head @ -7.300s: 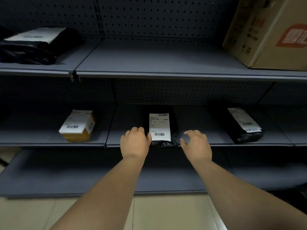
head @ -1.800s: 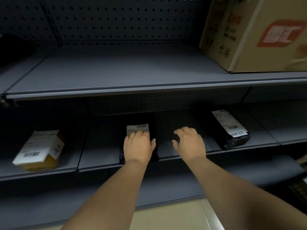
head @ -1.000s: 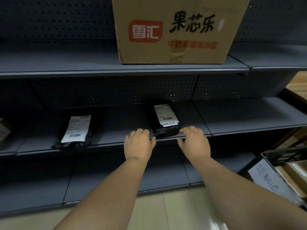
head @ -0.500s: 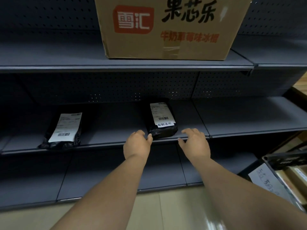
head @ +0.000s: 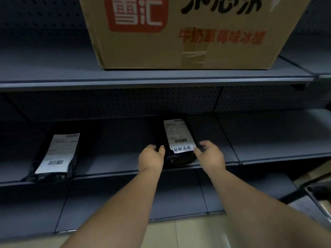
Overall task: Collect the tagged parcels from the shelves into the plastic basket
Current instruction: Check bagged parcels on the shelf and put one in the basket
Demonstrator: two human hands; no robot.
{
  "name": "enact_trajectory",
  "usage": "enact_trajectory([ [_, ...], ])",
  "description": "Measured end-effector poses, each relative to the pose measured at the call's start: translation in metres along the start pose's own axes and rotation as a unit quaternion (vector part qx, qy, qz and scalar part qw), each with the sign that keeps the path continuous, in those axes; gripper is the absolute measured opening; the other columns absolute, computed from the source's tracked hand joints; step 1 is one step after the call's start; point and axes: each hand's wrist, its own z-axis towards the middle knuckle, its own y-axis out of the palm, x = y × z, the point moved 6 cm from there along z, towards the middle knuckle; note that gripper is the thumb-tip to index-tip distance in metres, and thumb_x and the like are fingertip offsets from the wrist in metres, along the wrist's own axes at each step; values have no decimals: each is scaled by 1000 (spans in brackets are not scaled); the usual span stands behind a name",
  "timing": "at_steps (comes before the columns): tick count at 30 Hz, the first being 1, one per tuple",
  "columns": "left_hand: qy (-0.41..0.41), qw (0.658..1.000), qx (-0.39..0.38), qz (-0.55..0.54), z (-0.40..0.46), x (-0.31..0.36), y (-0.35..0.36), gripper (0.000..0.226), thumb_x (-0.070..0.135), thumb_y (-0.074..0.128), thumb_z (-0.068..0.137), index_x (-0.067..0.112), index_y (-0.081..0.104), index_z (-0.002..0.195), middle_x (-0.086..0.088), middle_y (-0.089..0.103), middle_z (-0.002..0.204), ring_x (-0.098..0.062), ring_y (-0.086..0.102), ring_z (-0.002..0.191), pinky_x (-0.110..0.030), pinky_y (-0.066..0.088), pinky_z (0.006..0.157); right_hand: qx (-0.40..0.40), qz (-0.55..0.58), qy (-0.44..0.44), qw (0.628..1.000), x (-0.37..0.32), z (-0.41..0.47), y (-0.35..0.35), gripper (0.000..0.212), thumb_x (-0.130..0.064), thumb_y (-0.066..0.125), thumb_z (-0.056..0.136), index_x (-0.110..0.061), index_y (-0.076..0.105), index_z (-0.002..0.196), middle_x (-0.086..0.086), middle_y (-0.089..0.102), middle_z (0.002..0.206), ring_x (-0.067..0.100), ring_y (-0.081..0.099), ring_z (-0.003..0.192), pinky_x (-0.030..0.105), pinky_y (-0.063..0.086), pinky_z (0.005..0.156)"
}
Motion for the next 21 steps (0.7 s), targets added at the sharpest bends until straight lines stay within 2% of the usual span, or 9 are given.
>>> enact_trajectory([
  [3, -18, 999, -20, -38, 17, -3, 15, 47, 37, 48, 97, 8, 52, 133, -12, 58, 132, -27, 52, 122, -30, 42, 96, -34, 50, 37, 997, 6, 17, 12, 47, -34, 54, 94, -14, 47, 136, 7, 54, 135, 25, 53, 120, 28, 41, 88],
  [5, -23, 998, -27, -52, 27, -5, 24, 47, 38, 46, 97, 8, 55, 132, -13, 59, 130, -28, 54, 119, -30, 43, 93, -52, 76, 53, 994, 10, 28, 20, 49, -33, 51, 95, -12, 44, 138, 8, 52, 138, 26, 51, 123, 31, 41, 94],
  [7, -31, 997, -33, -59, 36, -7, 31, 47, 40, 44, 97, 8, 56, 131, -13, 60, 127, -29, 55, 117, -29, 44, 89, -66, 94, 65, 991, 13, 37, 26, 50, -31, 49, 96, -9, 43, 140, 9, 53, 137, 27, 50, 122, 31, 40, 93],
  [10, -46, 995, -44, -75, 47, -10, 40, 47, 39, 43, 98, 5, 58, 126, -15, 61, 123, -31, 56, 113, -30, 43, 88, -81, 129, 89, 984, 16, 49, 34, 45, -30, 46, 97, -4, 48, 133, 14, 57, 126, 30, 54, 115, 33, 42, 90],
  [12, -54, 993, -52, -88, 51, -11, 45, 44, 37, 41, 99, 2, 60, 118, -17, 62, 116, -32, 57, 105, -29, 40, 81, -98, 147, 105, 979, 17, 55, 40, 43, -30, 45, 97, -2, 50, 129, 15, 57, 120, 31, 54, 110, 36, 43, 92],
  [15, -64, 990, -61, -114, 54, -12, 51, 40, 35, 38, 100, 3, 61, 109, -19, 61, 107, -28, 54, 91, -29, 38, 76, -121, 155, 116, 974, 18, 62, 49, 44, -33, 42, 98, -1, 53, 126, 11, 52, 104, 24, 49, 94, 31, 37, 79],
  [19, -85, 985, -57, -137, 55, -13, 53, 46, 35, 35, 101, 0, 57, 121, -20, 59, 119, -35, 55, 111, -34, 42, 90, -123, 176, 104, 971, 18, 69, 57, 48, -33, 40, 100, 3, 54, 128, 8, 48, 99, 19, 45, 89, 28, 35, 79],
  [21, -98, 982, -56, -154, 53, -14, 53, 46, 36, 36, 101, 2, 55, 124, -20, 58, 123, -35, 54, 114, -36, 41, 97, -122, 201, 117, 965, 20, 68, 58, 49, -34, 41, 99, 3, 54, 128, 8, 48, 99, 19, 47, 77, 28, 36, 79],
])
